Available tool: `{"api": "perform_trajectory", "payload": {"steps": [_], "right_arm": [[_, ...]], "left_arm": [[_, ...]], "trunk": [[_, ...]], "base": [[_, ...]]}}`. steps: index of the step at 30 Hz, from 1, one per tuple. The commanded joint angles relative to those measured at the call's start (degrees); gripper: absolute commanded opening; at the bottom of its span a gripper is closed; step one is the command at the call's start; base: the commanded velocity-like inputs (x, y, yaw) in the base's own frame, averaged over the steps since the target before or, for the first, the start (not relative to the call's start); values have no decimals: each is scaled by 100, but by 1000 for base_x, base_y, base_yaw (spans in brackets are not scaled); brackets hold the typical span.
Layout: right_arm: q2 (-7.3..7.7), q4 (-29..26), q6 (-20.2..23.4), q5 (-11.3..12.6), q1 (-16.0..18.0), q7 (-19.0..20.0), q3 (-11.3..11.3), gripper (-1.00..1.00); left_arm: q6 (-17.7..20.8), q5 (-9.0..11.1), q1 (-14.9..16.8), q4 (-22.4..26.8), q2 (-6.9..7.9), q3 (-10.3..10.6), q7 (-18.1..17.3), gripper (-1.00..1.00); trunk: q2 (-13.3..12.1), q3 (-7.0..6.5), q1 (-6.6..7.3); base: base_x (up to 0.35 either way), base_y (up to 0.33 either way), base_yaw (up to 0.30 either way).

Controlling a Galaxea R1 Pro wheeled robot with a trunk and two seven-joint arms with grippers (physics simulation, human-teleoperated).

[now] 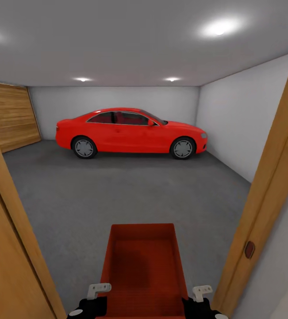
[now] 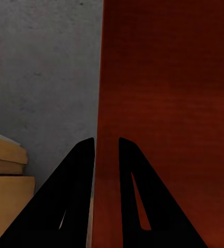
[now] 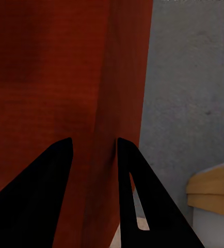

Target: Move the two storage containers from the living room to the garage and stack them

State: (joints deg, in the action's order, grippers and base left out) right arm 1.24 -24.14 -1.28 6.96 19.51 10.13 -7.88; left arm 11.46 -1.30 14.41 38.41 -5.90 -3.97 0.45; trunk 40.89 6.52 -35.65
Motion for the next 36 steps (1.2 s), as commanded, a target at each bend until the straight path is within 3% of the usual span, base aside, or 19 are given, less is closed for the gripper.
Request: {"api": "perform_trajectory", "payload": {"steps": [1, 10, 23, 36], "right_arm": [[13, 23, -15, 43, 2, -2, -133, -100], [15, 20, -12, 43, 2, -2, -135, -100], [13, 21, -12, 43, 2, 3, -135, -100], [12, 20, -14, 43, 4, 7, -135, -100]], "left_arm": [[34, -71, 4, 563, 46, 2, 35, -100], [32, -70, 1, 563, 45, 2, 35, -100], [34, -72, 4, 563, 45, 2, 35, -100], [36, -70, 3, 563, 45, 2, 35, -100]], "trunk": [[8, 10, -1], [8, 10, -1], [8, 10, -1], [8, 10, -1]], "base": [[2, 11, 0], [12, 2, 0], [289, 0, 0], [11, 0, 36]]}}
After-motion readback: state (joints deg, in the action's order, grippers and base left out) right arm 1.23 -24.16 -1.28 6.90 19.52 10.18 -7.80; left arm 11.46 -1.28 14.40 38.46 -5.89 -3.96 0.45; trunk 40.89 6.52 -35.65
